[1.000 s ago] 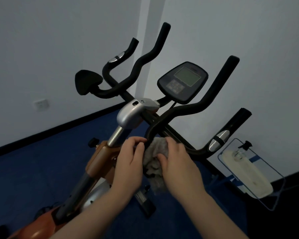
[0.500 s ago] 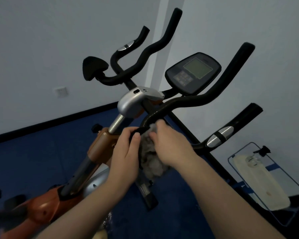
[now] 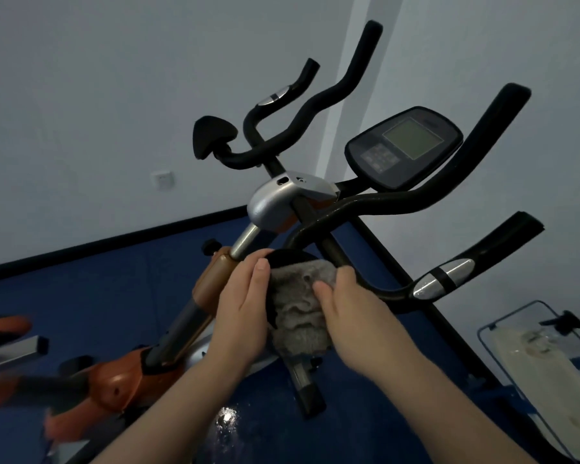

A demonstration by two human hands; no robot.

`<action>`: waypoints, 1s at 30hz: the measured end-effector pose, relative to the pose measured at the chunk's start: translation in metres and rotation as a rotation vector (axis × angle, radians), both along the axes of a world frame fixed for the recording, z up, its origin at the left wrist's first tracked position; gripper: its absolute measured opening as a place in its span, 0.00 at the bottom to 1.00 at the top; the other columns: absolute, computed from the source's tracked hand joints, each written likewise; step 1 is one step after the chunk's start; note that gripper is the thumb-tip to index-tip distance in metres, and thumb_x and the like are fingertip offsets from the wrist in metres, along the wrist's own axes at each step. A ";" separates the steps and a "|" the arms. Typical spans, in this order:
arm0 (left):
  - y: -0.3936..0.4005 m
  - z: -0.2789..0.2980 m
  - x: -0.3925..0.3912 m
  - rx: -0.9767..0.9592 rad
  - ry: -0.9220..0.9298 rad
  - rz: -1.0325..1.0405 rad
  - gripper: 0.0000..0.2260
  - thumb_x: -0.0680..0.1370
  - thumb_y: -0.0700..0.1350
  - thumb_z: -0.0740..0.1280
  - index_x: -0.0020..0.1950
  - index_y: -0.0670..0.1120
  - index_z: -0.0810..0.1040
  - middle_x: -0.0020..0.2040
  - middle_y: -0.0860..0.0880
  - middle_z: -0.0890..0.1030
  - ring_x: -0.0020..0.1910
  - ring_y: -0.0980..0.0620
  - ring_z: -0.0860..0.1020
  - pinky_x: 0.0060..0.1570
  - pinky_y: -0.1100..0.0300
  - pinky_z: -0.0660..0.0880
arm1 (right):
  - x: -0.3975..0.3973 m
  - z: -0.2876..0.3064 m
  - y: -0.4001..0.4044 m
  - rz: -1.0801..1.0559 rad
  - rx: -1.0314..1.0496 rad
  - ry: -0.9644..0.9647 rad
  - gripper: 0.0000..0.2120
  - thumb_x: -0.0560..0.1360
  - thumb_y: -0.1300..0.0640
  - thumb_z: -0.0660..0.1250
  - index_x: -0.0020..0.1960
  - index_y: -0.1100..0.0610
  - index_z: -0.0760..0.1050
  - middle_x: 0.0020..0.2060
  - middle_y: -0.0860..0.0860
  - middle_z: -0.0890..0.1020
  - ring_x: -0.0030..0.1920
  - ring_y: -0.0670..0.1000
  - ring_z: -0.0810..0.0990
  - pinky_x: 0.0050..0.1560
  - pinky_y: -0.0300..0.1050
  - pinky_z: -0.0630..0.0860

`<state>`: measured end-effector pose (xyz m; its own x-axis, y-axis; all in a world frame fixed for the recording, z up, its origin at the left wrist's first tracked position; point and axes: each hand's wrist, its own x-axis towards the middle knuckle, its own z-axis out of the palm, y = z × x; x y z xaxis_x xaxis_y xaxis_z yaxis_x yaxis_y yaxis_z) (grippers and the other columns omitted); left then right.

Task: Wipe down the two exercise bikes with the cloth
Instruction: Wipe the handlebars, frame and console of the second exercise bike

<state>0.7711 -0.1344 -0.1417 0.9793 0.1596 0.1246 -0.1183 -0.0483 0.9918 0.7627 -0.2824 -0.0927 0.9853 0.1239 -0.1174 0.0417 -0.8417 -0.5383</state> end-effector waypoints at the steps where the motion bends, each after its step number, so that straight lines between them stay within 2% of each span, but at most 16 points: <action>1: 0.002 0.001 0.001 -0.020 0.015 -0.016 0.15 0.79 0.55 0.56 0.56 0.55 0.80 0.51 0.59 0.81 0.54 0.59 0.79 0.55 0.60 0.74 | 0.006 0.002 0.000 0.010 -0.061 0.022 0.13 0.80 0.42 0.48 0.48 0.51 0.62 0.37 0.47 0.75 0.36 0.48 0.75 0.33 0.48 0.70; 3: 0.006 0.004 0.004 -0.072 0.042 -0.048 0.14 0.79 0.55 0.56 0.52 0.56 0.81 0.49 0.58 0.83 0.52 0.58 0.80 0.52 0.59 0.75 | 0.026 0.007 0.013 0.022 -0.134 -0.023 0.13 0.81 0.44 0.50 0.49 0.53 0.62 0.39 0.48 0.74 0.37 0.50 0.73 0.35 0.48 0.66; 5: 0.009 0.006 0.007 -0.066 0.050 -0.069 0.14 0.80 0.53 0.57 0.50 0.57 0.82 0.47 0.57 0.83 0.50 0.58 0.81 0.49 0.60 0.75 | 0.032 0.009 0.027 -0.042 -0.088 -0.093 0.12 0.82 0.46 0.51 0.54 0.55 0.64 0.45 0.51 0.76 0.41 0.52 0.74 0.38 0.49 0.67; 7: 0.015 0.005 0.011 -0.061 0.069 -0.088 0.14 0.81 0.52 0.57 0.51 0.55 0.83 0.48 0.54 0.84 0.51 0.55 0.81 0.53 0.52 0.77 | 0.016 0.002 0.034 -0.156 -0.021 -0.160 0.10 0.81 0.48 0.51 0.55 0.53 0.64 0.48 0.51 0.76 0.44 0.51 0.76 0.40 0.51 0.73; 9: 0.024 0.003 0.014 -0.044 0.086 -0.145 0.13 0.82 0.50 0.57 0.54 0.53 0.83 0.50 0.53 0.84 0.53 0.54 0.81 0.57 0.47 0.77 | -0.012 -0.005 0.036 -0.255 -0.005 -0.159 0.09 0.81 0.47 0.51 0.55 0.51 0.63 0.46 0.49 0.76 0.41 0.49 0.77 0.38 0.50 0.75; 12: 0.043 0.003 0.021 0.028 0.093 -0.293 0.14 0.82 0.51 0.57 0.57 0.53 0.82 0.51 0.53 0.84 0.54 0.57 0.81 0.59 0.51 0.76 | -0.036 -0.002 0.038 -0.358 0.037 -0.141 0.10 0.79 0.45 0.54 0.57 0.47 0.59 0.39 0.45 0.76 0.35 0.43 0.76 0.31 0.41 0.74; 14: 0.055 0.007 0.028 0.040 0.091 -0.405 0.15 0.80 0.54 0.57 0.57 0.54 0.82 0.51 0.55 0.83 0.53 0.58 0.81 0.56 0.57 0.75 | -0.038 0.004 0.043 -0.421 -0.031 -0.239 0.13 0.77 0.43 0.59 0.55 0.43 0.56 0.34 0.42 0.74 0.32 0.41 0.74 0.26 0.34 0.67; 15: 0.060 0.009 0.031 0.053 0.083 -0.450 0.17 0.79 0.56 0.56 0.57 0.54 0.82 0.51 0.55 0.83 0.53 0.59 0.80 0.55 0.60 0.75 | -0.036 0.007 0.046 -0.444 -0.073 -0.327 0.14 0.76 0.44 0.61 0.52 0.43 0.57 0.35 0.41 0.73 0.33 0.40 0.74 0.27 0.32 0.65; 16: 0.064 0.011 0.034 0.076 0.064 -0.491 0.19 0.77 0.58 0.56 0.57 0.54 0.82 0.50 0.55 0.83 0.52 0.59 0.80 0.54 0.64 0.74 | -0.031 0.009 0.049 -0.458 -0.090 -0.409 0.13 0.76 0.46 0.64 0.50 0.45 0.60 0.39 0.41 0.73 0.36 0.41 0.74 0.31 0.33 0.67; 18: 0.068 0.014 0.039 0.107 0.038 -0.552 0.19 0.78 0.56 0.55 0.58 0.52 0.82 0.50 0.53 0.83 0.52 0.60 0.80 0.52 0.70 0.72 | -0.017 0.011 0.059 -0.475 -0.091 -0.535 0.08 0.74 0.52 0.68 0.48 0.52 0.70 0.51 0.46 0.74 0.51 0.46 0.75 0.48 0.40 0.74; 20: 0.069 0.016 0.040 0.102 0.037 -0.579 0.16 0.82 0.50 0.55 0.58 0.50 0.81 0.50 0.51 0.83 0.50 0.62 0.79 0.49 0.74 0.72 | -0.009 0.003 0.074 -0.537 -0.153 -0.615 0.06 0.71 0.55 0.72 0.47 0.55 0.79 0.58 0.51 0.75 0.60 0.51 0.72 0.65 0.53 0.68; 21: 0.069 0.017 0.039 0.098 0.036 -0.575 0.15 0.82 0.47 0.55 0.57 0.50 0.81 0.50 0.51 0.83 0.48 0.64 0.79 0.47 0.75 0.71 | -0.010 -0.006 0.083 -0.596 -0.220 -0.630 0.08 0.71 0.54 0.73 0.49 0.54 0.80 0.57 0.52 0.76 0.61 0.52 0.72 0.68 0.57 0.65; 23: 0.069 0.018 0.037 0.090 0.042 -0.565 0.15 0.83 0.47 0.55 0.56 0.51 0.81 0.48 0.52 0.83 0.45 0.66 0.79 0.43 0.77 0.71 | -0.024 -0.026 0.103 -0.623 -0.280 -0.617 0.12 0.70 0.54 0.73 0.53 0.53 0.80 0.52 0.50 0.79 0.57 0.52 0.74 0.66 0.56 0.66; 24: 0.069 0.019 0.036 0.070 0.055 -0.565 0.15 0.83 0.47 0.54 0.55 0.52 0.81 0.47 0.52 0.83 0.43 0.66 0.79 0.42 0.76 0.72 | -0.034 -0.033 0.108 -0.565 -0.307 -0.628 0.12 0.70 0.56 0.73 0.53 0.53 0.80 0.50 0.50 0.80 0.54 0.52 0.75 0.64 0.52 0.68; 27: 0.071 0.021 0.036 0.013 0.129 -0.575 0.17 0.83 0.50 0.53 0.57 0.52 0.82 0.47 0.50 0.83 0.43 0.59 0.81 0.39 0.72 0.74 | -0.034 -0.028 0.097 -0.419 -0.359 -0.669 0.10 0.69 0.61 0.72 0.50 0.54 0.80 0.44 0.50 0.81 0.47 0.52 0.77 0.49 0.47 0.73; 30: 0.070 0.023 0.034 -0.066 0.206 -0.538 0.18 0.83 0.52 0.53 0.51 0.52 0.83 0.45 0.50 0.83 0.41 0.56 0.80 0.39 0.67 0.76 | -0.006 -0.006 0.101 -0.602 -0.237 -0.638 0.10 0.73 0.57 0.69 0.54 0.54 0.77 0.50 0.51 0.79 0.48 0.51 0.77 0.40 0.41 0.73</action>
<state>0.8055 -0.0643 -0.1183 0.9278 -0.3663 -0.0703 0.0864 0.0278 0.9959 0.7572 -0.1810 -0.0990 0.7624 -0.3907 0.5158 -0.2100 -0.9033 -0.3740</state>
